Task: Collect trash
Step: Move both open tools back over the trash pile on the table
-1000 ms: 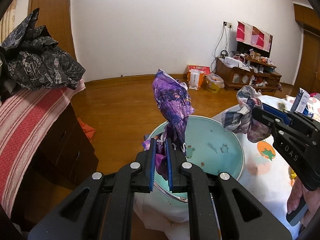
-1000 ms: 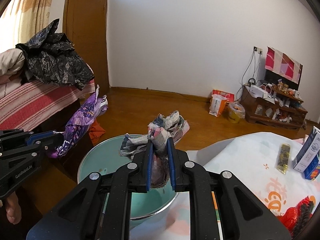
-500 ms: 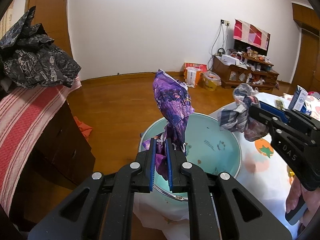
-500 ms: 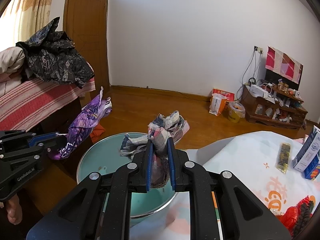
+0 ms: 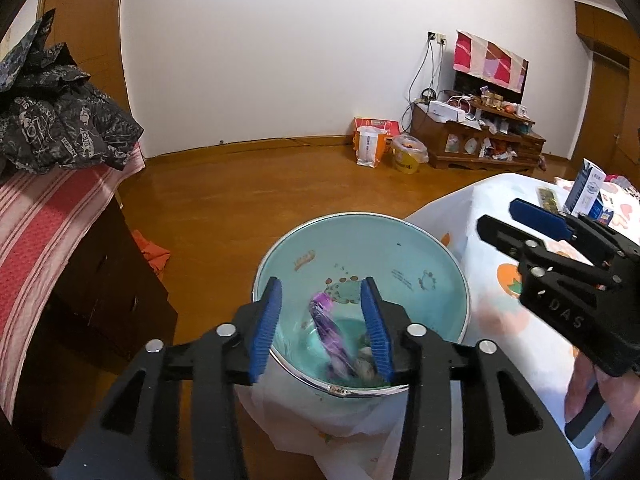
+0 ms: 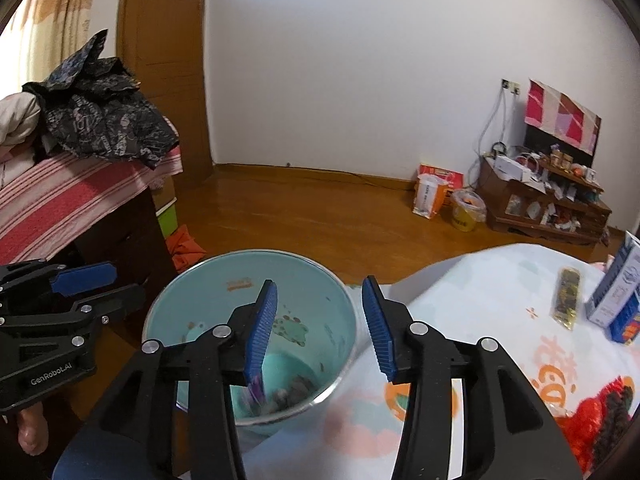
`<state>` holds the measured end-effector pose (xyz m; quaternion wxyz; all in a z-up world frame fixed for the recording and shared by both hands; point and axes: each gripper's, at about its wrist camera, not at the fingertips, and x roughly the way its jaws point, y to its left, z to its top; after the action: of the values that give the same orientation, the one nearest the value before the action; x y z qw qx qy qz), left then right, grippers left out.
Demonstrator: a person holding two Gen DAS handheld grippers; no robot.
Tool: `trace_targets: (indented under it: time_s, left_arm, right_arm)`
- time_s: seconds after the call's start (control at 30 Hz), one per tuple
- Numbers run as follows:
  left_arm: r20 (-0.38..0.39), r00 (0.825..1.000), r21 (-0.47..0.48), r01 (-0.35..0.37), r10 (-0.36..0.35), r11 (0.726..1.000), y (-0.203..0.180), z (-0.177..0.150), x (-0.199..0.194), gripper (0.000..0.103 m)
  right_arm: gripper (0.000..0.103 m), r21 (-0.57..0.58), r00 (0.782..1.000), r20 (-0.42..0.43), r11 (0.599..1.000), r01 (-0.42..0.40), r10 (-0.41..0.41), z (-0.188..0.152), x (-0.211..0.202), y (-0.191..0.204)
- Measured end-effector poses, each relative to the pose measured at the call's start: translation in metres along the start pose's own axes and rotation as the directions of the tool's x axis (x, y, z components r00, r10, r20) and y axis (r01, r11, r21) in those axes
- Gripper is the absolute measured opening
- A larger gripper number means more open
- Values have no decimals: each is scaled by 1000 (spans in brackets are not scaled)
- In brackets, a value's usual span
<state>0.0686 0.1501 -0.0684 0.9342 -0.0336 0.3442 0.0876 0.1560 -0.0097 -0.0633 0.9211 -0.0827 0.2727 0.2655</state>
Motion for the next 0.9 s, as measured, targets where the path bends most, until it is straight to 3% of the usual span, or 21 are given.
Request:
trace_targets:
  time_s: [0.07, 0.2, 0.37, 0.53, 0.67, 0.83, 0.9]
  left_arm:
    - [-8, 1000, -3, 10, -10, 1000, -5, -3, 0, 52]
    - [-27, 998, 31, 54, -54, 998, -26, -10, -1, 56]
    - [-62, 991, 114, 128, -121, 985, -71, -23, -2, 60]
    - [-96, 982, 190, 179, -163, 965, -116, -38, 2, 64]
    - [-125, 975, 250, 212, -185, 945, -157, -51, 8, 64]
    - [-138, 966, 303, 252, -219, 919, -199, -57, 9, 64]
    - [-149, 963, 314, 260, -223, 913, -212, -58, 9, 64]
  right_arm:
    - [45, 4, 999, -10, 999, 32, -32, -1, -9, -6]
    - [46, -4, 992, -11, 992, 125, -125, -9, -46, -25]
    - [54, 48, 972, 5, 971, 236, -236, -32, -108, -71]
    - [60, 149, 922, 16, 913, 380, -386, -74, -180, -130]
    - [61, 217, 865, -52, 840, 498, -499, -117, -213, -179]
    - [61, 279, 837, -159, 789, 547, -524, -168, -224, -218]
    - [61, 317, 841, -178, 779, 541, -511, -184, -229, -227]
